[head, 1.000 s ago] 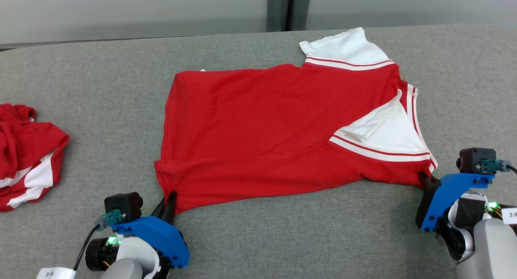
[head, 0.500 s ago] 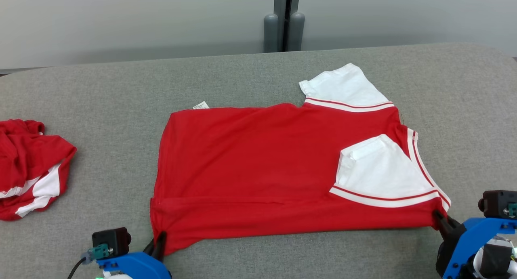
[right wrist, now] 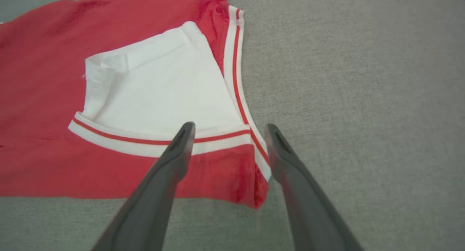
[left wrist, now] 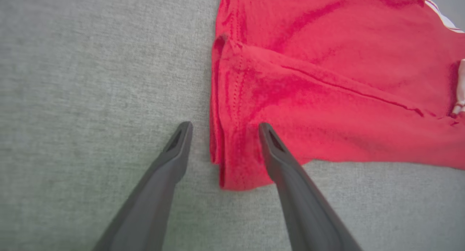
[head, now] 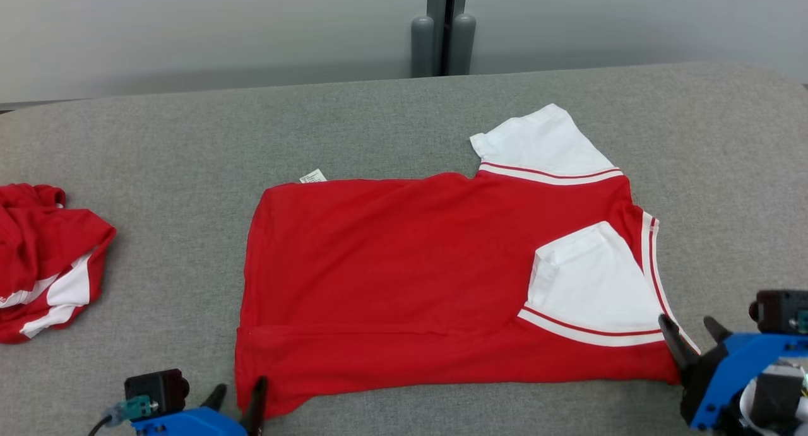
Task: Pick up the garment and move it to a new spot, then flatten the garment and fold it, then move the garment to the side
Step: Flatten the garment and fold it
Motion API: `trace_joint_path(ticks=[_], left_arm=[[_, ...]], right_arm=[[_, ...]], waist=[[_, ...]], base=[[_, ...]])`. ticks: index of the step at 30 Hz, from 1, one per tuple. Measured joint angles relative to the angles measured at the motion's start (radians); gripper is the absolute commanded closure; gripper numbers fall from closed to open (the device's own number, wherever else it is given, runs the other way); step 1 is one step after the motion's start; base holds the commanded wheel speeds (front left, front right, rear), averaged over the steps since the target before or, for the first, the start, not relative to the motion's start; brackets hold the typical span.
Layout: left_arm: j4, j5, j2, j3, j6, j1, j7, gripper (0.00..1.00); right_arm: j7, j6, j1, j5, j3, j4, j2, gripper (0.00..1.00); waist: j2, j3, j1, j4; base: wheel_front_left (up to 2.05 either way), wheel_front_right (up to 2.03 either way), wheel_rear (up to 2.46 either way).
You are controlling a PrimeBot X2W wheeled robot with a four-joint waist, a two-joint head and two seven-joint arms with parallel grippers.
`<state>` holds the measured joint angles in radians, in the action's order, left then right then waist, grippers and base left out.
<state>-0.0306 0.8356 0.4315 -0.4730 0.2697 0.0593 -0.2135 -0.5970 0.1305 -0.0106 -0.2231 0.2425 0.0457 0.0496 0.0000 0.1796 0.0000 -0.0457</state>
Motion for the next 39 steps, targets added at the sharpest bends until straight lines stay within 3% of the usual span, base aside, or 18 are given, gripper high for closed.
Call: trace_joint_path(ticks=[4, 8, 14, 21, 27, 39], left_arm=[[0.047, 0.002, 0.045, 0.013, -0.003, -0.032, -0.046, 0.0], [0.076, 0.013, 0.106, 0.035, -0.042, -0.148, -0.127, 0.0], [0.03, 0.03, 0.174, 0.045, -0.123, -0.397, -0.273, 0.0], [-0.09, 0.07, 0.198, 0.018, -0.2, -0.653, -0.479, 0.0], [-0.174, 0.094, 0.212, 0.008, -0.204, -0.759, -0.598, 0.0], [-0.216, 0.078, 0.214, -0.02, -0.192, -0.817, -0.656, 0.0]], right_arm=[[-0.028, 0.0, 0.09, 0.058, -0.047, 0.033, 0.0, 0.0], [-0.082, 0.0, 0.224, 0.06, -0.116, 0.023, 0.036, 0.0], [-0.151, 0.0, 0.5, 0.006, -0.232, -0.106, 0.114, 0.0], [-0.165, 0.0, 0.78, -0.037, -0.377, -0.281, 0.129, 0.0], [-0.118, 0.0, 0.942, -0.065, -0.448, -0.427, 0.113, 0.0], [-0.012, 0.0, 1.065, -0.094, -0.51, -0.612, 0.091, 0.0]], waist=[[0.0, 0.015, 0.0, -0.006], [0.0, 0.038, 0.0, -0.014], [0.0, 0.093, 0.0001, -0.038], [0.0, 0.173, 0.0001, -0.076], [0.0, 0.236, 0.0002, -0.117], [0.0, 0.302, 0.0001, -0.132]], base=[[0.0, 0.0, 0.0], [0.0, 0.0, 0.0], [0.0, 0.0, 0.0], [0.0, 0.0, 0.0], [0.0, 0.0, 0.0], [0.0, 0.0, 0.0]])
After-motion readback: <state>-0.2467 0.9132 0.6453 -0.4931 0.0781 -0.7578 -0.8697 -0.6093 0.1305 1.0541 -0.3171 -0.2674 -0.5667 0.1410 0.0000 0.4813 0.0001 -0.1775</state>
